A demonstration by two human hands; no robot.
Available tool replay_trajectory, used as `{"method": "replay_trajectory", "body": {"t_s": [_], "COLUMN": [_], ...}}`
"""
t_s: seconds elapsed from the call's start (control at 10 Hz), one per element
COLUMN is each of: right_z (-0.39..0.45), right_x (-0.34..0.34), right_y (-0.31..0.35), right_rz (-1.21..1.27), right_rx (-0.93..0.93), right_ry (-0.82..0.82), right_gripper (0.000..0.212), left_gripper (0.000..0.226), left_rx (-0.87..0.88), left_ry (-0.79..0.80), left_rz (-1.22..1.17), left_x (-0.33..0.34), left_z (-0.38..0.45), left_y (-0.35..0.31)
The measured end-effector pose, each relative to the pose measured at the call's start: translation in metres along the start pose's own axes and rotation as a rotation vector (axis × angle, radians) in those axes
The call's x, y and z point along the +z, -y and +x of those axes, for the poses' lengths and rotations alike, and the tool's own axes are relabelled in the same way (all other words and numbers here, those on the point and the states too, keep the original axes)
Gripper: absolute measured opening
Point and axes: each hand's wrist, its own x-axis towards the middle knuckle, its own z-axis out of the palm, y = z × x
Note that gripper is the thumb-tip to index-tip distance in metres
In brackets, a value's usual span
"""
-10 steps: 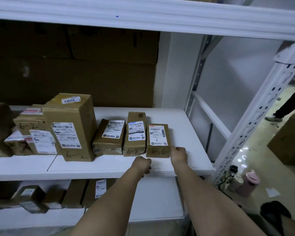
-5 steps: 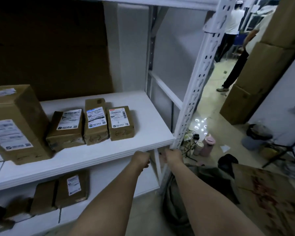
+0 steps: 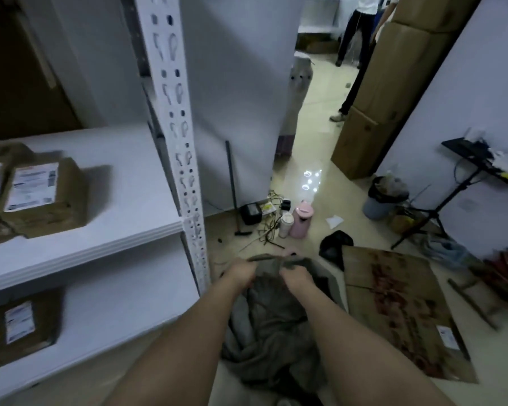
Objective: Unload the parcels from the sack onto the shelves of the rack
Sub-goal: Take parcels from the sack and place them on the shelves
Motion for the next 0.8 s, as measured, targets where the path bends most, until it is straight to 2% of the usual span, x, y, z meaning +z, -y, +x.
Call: {"method": "replay_trajectory", "body": {"t_s": [0.1, 0.2, 0.3, 0.4, 0.6, 0.8], "right_z": [0.045, 0.091, 0.133, 0.187, 0.312, 0.443], "right_x": [-0.029, -0.033, -0.021, 0.007, 0.072, 0.125], "right_y": [-0.035, -0.069, -0.105, -0.145, -0.245, -0.336], "right_rz": [-0.101, -0.242, -0.399, -0.611, -0.923, -1.187], "right_rx": [0.015, 0.027, -0.011, -0.059, -0.170, -0.251], "right_ry": [0.023, 0.095, 0.090, 0.108, 0.083, 0.092], "right_gripper": [0.037, 0.030, 0.042, 0.036, 0.034, 0.039], "left_gripper": [0.035, 0.049, 0.053, 0.044, 0.066, 0.079], "left_rx": [-0.011, -0.076, -0.111, -0.046, 0.030, 0.070], "left_ry": [0.047, 0.125, 0.173, 0.186, 0.339, 0.416], "left_rz": [0.042, 0.144, 0.246, 0.441, 0.700, 0.845], "left_x": [0.051, 0.089, 0.119, 0.155, 0.229, 0.307], "left_z": [0.034, 0.061, 0.099, 0.156, 0.276, 0.396], "left_y": [0.005, 0.015, 0.035, 0.075, 0.185, 0.293]}}
